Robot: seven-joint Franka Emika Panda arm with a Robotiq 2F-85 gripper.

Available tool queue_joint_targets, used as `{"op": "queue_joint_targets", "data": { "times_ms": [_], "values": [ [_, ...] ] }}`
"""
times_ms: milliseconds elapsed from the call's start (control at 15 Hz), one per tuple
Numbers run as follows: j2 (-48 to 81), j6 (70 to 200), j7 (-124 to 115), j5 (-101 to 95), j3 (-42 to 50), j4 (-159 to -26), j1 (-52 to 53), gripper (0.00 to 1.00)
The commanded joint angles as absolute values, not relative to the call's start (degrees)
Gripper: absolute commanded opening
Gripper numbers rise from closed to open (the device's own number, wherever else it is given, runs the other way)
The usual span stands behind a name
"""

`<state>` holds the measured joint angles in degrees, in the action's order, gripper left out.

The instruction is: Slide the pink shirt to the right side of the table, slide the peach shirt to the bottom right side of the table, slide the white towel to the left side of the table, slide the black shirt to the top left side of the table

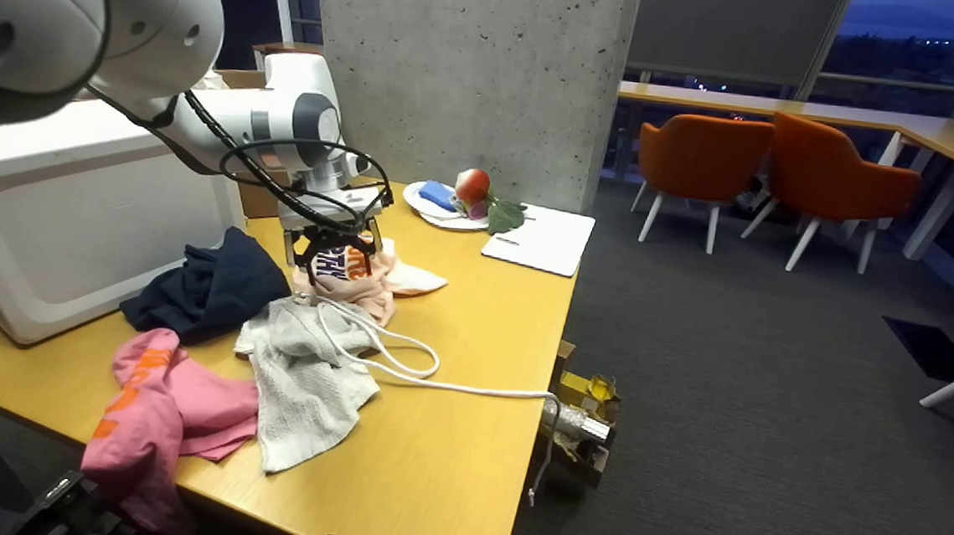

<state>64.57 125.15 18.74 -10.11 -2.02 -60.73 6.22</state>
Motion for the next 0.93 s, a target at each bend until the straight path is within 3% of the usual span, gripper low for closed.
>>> {"op": "queue_joint_targets", "data": {
  "times_ms": [0,867],
  "values": [
    [68.8,127.4,16.5,-10.7,-1.7,-56.0,7.4,1.00],
    [70.5,134.0,15.0,-10.0,0.3,-60.6,2.3,1.00]
  ]
}}
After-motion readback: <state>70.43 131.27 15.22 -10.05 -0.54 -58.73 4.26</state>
